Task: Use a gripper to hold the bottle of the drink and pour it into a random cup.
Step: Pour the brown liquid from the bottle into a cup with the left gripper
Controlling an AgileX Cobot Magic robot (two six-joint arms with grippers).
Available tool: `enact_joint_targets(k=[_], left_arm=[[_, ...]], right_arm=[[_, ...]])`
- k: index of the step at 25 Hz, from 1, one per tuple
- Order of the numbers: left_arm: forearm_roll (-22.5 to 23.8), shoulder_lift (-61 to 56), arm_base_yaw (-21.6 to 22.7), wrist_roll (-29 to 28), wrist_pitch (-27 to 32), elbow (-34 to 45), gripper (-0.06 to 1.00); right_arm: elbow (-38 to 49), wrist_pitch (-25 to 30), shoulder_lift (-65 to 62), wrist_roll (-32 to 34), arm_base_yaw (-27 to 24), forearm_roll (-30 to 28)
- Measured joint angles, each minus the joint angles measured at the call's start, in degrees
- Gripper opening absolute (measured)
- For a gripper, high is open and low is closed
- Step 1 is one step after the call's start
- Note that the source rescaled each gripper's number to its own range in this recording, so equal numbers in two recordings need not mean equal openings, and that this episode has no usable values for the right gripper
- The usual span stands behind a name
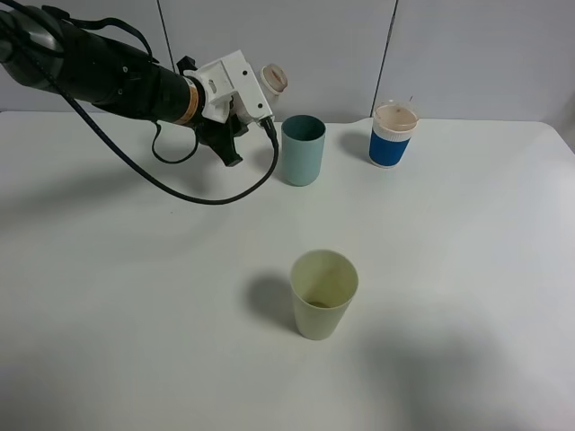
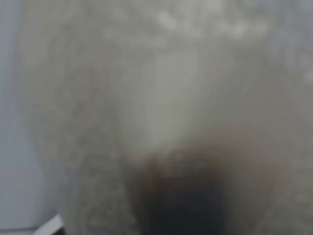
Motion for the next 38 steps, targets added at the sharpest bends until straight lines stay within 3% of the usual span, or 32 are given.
enact_joint_targets(k=[38], left_arm=[[6.94, 6.78, -0.66, 1.69, 8.2, -8.4, 0.02]], right_arm=[[0.0, 0.0, 0.0, 0.0, 0.0, -0.05]])
